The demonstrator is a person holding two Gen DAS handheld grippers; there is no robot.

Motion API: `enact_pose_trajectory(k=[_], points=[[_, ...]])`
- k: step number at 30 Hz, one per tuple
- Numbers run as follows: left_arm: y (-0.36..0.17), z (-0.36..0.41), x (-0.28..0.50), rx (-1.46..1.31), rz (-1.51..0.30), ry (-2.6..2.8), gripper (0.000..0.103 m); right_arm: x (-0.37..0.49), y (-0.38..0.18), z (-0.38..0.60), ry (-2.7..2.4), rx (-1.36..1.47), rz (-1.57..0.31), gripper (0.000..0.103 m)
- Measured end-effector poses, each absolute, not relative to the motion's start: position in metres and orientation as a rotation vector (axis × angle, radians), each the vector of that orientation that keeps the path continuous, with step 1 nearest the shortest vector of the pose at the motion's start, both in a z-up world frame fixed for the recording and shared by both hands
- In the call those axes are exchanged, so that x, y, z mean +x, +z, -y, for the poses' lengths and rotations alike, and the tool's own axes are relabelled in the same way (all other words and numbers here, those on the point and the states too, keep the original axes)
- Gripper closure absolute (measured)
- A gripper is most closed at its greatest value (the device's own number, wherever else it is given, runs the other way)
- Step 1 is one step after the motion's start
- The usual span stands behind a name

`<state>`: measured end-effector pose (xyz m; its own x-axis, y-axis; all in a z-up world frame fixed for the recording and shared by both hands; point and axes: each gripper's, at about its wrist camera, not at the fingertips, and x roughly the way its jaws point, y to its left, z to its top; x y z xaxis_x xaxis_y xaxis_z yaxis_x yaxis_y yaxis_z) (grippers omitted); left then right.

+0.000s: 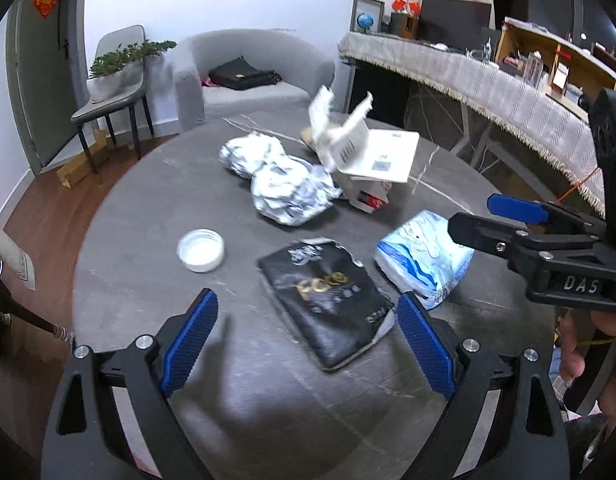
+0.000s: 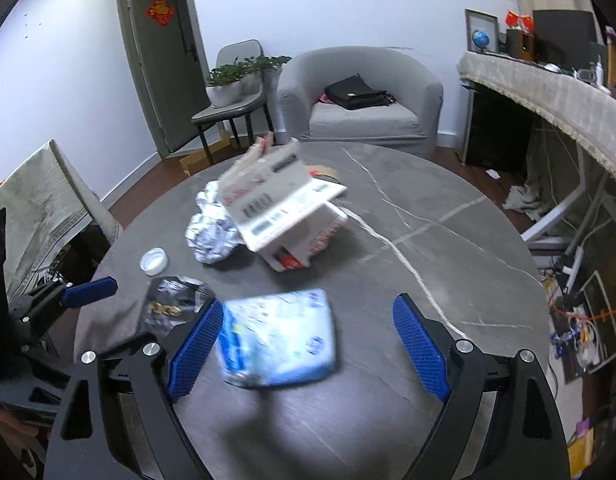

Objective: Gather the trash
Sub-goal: 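Grasp the black Face tissue pack with the left gripper while the right grasps the blue tissue pack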

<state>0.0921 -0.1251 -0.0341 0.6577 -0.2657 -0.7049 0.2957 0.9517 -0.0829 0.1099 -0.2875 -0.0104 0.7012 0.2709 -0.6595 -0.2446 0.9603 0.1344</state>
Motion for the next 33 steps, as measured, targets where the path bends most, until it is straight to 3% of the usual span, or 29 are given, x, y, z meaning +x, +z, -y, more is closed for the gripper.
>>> enact_pose_trajectory(k=[14,19,21,33], points=[[-0.050,0.144,0.107,0.070,-0.853,-0.265,0.011,0.105,-0.019,0.311,0.316,0.069,-0.750,0.015],[-0.048,0.136,0.106,0.060,-0.849,-0.256,0.020,0.104,-0.019,0.300,0.355,0.045,-0.757,0.015],[-0.047,0.132,0.106,0.049,-0.842,-0.253,0.030,0.103,-0.019,0.293,0.375,0.029,-0.761,0.015],[-0.029,0.113,0.096,-0.012,-0.770,-0.308,0.035,0.109,-0.031,0.261,0.405,-0.021,-0.845,0.014]])
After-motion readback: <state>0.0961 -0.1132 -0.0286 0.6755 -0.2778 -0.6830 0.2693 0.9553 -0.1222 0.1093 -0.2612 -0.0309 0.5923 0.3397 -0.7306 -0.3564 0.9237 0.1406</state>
